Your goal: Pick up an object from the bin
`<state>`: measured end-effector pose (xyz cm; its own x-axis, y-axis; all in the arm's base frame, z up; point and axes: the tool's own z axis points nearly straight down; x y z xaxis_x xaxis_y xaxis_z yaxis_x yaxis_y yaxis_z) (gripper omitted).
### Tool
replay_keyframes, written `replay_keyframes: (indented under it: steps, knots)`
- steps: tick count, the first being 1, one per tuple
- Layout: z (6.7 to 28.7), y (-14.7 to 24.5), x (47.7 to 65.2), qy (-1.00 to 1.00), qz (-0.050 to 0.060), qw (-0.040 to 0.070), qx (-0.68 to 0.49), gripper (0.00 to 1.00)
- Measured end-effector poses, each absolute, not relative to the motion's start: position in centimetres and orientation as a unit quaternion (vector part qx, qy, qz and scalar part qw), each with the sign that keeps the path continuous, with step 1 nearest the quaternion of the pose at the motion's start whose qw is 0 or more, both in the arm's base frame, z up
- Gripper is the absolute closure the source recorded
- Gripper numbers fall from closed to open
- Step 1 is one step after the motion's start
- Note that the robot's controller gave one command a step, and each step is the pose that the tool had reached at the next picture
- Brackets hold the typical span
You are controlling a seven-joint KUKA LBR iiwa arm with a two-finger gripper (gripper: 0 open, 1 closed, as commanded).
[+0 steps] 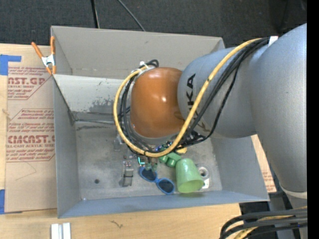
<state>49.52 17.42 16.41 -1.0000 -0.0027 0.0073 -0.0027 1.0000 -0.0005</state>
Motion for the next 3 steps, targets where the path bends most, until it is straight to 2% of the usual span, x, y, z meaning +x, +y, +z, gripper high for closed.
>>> replay_keyframes:
  steps: [1, 2, 3]
  knots:
    - [11.7, 11.0, 51.6, -1.0, 0.002, 0.002, -0.022, 0.0]
    - [8.8, 6.0, 50.9, -0.986, 0.001, 0.001, 0.167, 0.0]
    - [12.0, 5.4, 50.6, -0.97, 0.0, -0.001, 0.243, 0.0]
